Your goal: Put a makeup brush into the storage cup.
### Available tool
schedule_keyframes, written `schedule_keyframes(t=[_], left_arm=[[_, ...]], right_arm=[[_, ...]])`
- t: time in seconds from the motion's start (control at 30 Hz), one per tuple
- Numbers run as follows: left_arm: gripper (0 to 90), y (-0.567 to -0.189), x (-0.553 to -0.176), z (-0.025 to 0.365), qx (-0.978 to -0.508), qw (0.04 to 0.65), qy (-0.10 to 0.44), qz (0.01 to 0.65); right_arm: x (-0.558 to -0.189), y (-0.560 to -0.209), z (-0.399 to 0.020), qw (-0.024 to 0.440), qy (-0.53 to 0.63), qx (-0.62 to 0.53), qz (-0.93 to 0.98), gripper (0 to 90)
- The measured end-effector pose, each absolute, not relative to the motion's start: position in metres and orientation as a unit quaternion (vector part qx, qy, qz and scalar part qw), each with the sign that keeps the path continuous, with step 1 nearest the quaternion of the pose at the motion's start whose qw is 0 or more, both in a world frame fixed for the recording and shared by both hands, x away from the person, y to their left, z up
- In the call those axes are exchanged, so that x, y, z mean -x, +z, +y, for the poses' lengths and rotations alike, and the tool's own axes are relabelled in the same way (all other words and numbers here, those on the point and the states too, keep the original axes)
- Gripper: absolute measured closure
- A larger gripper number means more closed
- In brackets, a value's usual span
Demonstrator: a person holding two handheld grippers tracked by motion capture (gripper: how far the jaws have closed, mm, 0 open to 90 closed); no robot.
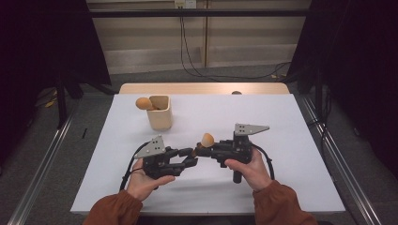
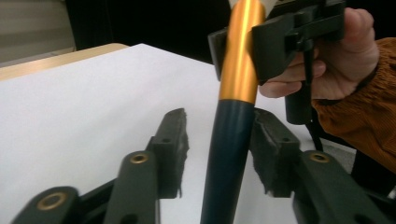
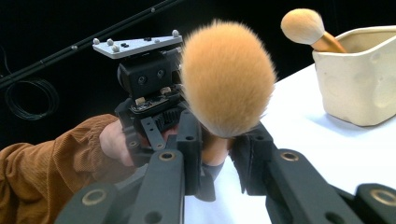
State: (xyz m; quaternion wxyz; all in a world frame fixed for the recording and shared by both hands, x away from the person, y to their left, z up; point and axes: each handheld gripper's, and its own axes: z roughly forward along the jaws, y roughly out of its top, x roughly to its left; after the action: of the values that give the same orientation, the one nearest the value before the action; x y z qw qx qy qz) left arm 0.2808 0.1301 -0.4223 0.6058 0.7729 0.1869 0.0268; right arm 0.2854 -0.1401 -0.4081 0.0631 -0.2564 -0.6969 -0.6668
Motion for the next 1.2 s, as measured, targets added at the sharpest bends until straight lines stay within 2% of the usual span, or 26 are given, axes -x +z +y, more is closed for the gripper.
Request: schedule_keyframes(t=[0.17,0.4,0.6,1.03,1.2], left_arm=[[45.2,-0.423,-0.281,0.130,-0.777,0.597,0.034,0.198],[38.8,-0.422,-0.279,0.132,-0.778,0.593,0.041,0.204],[29.0,-0.422,-0.278,0.135,-0.779,0.588,0.046,0.213],[12.6,-0.420,-0.279,0.143,-0.794,0.561,0.066,0.224],[6.1,-0.419,-0.280,0.140,-0.800,0.550,0.057,0.233]], right_arm=[[-0.286,-0.407,-0.143,0.050,-0.660,0.259,-0.704,73.7],[-0.285,-0.403,-0.146,0.035,-0.654,0.256,-0.711,73.7],[-0.285,-0.399,-0.152,0.019,-0.641,0.261,-0.722,73.7],[-0.285,-0.393,-0.171,0.011,-0.617,0.276,-0.737,73.7],[-0.286,-0.392,-0.171,0.014,-0.605,0.278,-0.746,73.7]])
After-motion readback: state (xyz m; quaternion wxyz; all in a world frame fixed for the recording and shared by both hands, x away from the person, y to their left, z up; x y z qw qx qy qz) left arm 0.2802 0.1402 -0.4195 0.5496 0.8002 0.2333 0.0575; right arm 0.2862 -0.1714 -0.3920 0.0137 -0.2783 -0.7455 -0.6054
